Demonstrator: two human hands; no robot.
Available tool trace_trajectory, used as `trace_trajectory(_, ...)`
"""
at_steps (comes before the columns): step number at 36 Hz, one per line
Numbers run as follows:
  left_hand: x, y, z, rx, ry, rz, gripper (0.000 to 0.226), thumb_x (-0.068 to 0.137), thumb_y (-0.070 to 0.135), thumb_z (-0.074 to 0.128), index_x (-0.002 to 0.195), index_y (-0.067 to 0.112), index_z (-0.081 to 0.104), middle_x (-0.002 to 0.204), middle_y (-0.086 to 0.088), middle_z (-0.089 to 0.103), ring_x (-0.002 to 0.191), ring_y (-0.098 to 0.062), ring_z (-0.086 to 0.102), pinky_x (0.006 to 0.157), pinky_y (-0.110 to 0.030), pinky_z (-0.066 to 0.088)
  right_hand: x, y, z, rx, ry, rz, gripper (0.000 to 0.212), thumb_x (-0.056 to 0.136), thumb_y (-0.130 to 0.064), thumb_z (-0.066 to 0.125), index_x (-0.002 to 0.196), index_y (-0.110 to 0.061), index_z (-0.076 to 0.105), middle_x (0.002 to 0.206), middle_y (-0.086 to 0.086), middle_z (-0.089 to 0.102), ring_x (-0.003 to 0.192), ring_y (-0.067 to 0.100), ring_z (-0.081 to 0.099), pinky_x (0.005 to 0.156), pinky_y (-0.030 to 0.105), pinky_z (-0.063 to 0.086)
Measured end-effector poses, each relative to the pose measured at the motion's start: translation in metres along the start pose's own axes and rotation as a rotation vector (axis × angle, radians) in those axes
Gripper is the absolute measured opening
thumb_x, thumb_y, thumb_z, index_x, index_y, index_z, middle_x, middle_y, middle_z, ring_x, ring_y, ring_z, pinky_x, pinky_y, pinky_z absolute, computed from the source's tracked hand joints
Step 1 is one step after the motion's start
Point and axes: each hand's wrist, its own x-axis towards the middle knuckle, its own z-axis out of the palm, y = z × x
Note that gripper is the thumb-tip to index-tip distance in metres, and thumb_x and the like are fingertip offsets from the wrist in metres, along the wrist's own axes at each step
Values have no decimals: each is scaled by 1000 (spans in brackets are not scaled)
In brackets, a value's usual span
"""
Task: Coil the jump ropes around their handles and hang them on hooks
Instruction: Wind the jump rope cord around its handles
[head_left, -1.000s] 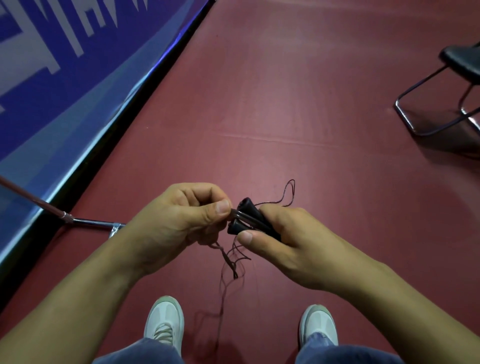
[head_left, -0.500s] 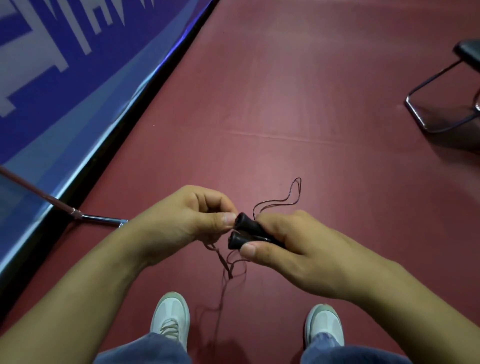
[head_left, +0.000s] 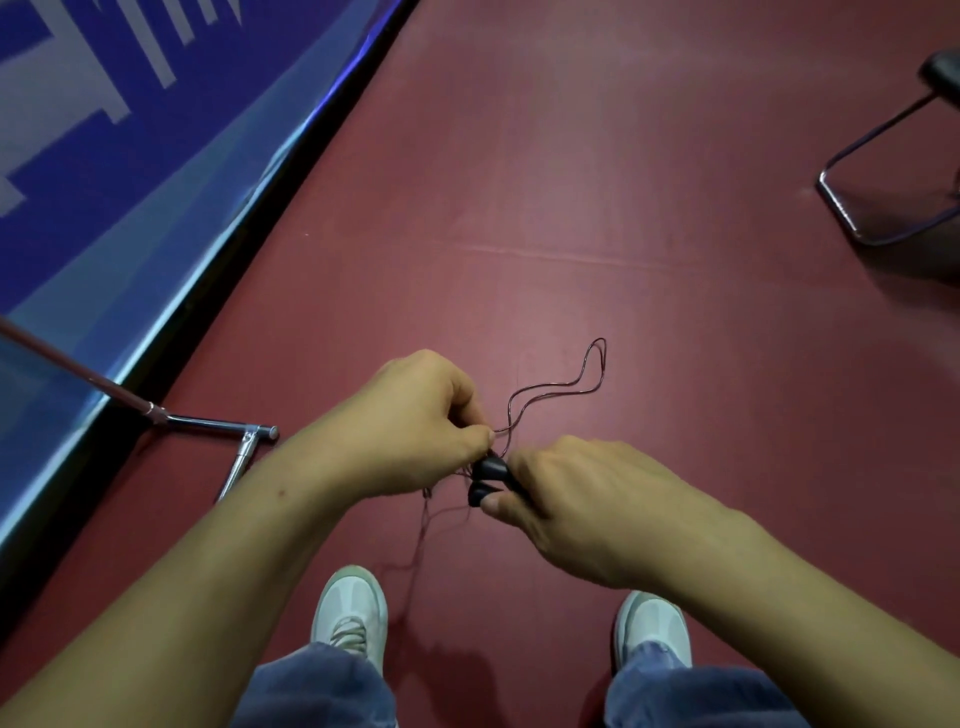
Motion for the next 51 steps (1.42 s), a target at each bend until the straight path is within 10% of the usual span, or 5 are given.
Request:
trace_trajectory(22, 10, -4, -1, 248, -469, -9, 11, 94, 18, 63, 88, 16, 72, 79, 3, 74, 80, -16, 69, 79, -35, 57, -8, -2, 9, -77, -81, -68, 35, 103, -57, 39, 82, -29, 34, 69, -7, 33, 54, 12, 30, 51, 34, 24)
trace_trajectory(33, 6, 15, 18, 319, -151, 148, 17, 75, 26, 51, 82, 22, 66, 74, 2, 65, 74, -28, 63, 67, -43, 56, 7, 10, 18, -44, -82, 24, 38, 106, -54, 36, 97, -20, 51, 90, 6, 56, 76, 32, 48, 67, 36, 34)
trace_trajectory(41, 0, 39, 21, -60, 219, 27, 10, 88, 18, 69, 80, 20, 74, 71, 1, 71, 67, -19, 67, 57, -27, 51, 10, 23, 4, 121, 143, 174, 38, 104, -56, 33, 86, -25, 45, 79, -1, 49, 73, 32, 46, 63, 39, 35)
trace_trajectory(45, -2, 38, 18, -583, 53, -147, 19, 92, 16, 71, 78, 7, 62, 67, -16, 70, 51, -32, 66, 61, -53, 59, 9, 27, -4, 232, 254, 208, 43, 104, -55, 36, 74, -24, 39, 71, -1, 49, 60, 24, 45, 51, 37, 29)
trace_trajectory(51, -5, 34, 14, -964, -168, -196, 18, 101, 8, 58, 85, 6, 49, 64, -12, 58, 44, -15, 42, 49, -31, 47, 6, 34, -12, 452, 311, 196, 46, 102, -49, 46, 69, -17, 45, 59, -2, 49, 53, 20, 42, 52, 37, 35)
